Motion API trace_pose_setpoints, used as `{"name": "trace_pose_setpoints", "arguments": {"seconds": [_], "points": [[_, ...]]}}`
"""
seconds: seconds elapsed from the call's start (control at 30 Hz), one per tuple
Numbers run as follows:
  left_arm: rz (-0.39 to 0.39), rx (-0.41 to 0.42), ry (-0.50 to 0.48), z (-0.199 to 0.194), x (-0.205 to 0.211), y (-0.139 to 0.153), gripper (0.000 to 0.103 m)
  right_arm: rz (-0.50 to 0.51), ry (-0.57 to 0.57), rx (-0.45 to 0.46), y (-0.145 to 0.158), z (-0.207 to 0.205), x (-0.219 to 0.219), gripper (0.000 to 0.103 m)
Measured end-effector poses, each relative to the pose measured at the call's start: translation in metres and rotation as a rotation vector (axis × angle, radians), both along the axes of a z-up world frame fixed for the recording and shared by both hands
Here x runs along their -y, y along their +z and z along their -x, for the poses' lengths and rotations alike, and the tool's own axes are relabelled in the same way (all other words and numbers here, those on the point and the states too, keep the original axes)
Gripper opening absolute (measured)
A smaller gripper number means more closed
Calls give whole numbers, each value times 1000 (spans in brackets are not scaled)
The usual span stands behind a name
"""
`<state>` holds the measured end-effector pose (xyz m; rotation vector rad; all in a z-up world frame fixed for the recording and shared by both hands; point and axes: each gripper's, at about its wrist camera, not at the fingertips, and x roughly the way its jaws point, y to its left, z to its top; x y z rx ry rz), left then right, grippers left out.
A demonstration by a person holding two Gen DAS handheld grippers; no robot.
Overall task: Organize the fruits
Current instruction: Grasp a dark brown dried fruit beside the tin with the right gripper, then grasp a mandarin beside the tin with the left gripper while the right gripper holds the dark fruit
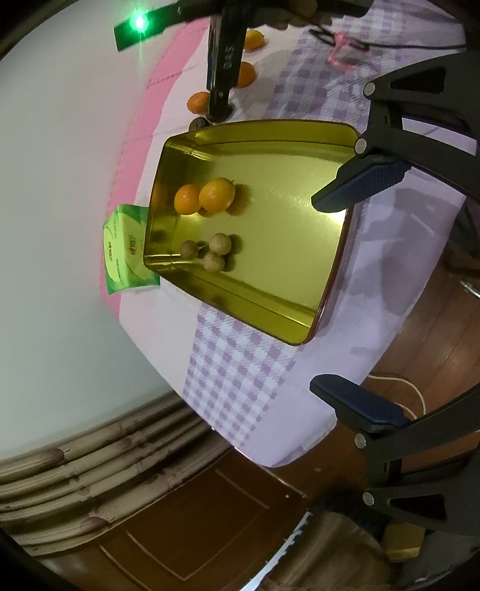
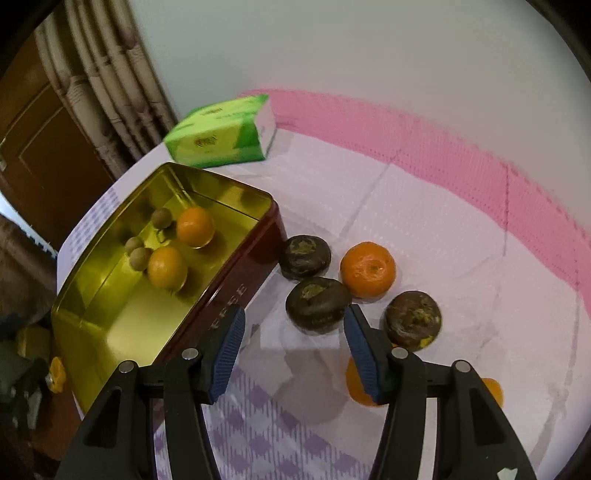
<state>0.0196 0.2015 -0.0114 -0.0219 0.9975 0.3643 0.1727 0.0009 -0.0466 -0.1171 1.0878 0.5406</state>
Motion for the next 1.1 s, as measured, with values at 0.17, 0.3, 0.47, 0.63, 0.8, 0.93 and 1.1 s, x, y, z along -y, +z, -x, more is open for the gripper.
{"name": "trace_pose_setpoints", "arguments": {"seconds": [0.17, 0.3, 0.47, 0.63, 0.8, 0.93, 1.1], "points": [[18, -14, -1, -2, -1, -3, 89, -69, -84, -69, -9, -16, 7, 54], [22, -23, -3, -2, 0, -4, 89, -88, -123, -108, -18, -27, 9, 41], [6, -21, -5, -2, 2, -5, 89, -74, -86, -73, -15, -19, 6, 37], [-12, 14, -22, 2, 6, 2, 89, -160, -106, 73, 32, 28, 49, 37], [-54, 69, -97, 10, 26, 13, 89, -24, -246, 190, 47, 78, 143, 37], [-28, 132, -214, 19, 50, 24, 89, 72, -373, 185, 33, 95, 214, 37], [3, 191, -418, 27, 95, 38, 89, 128, -474, 177, 9, 107, 274, 37]]}}
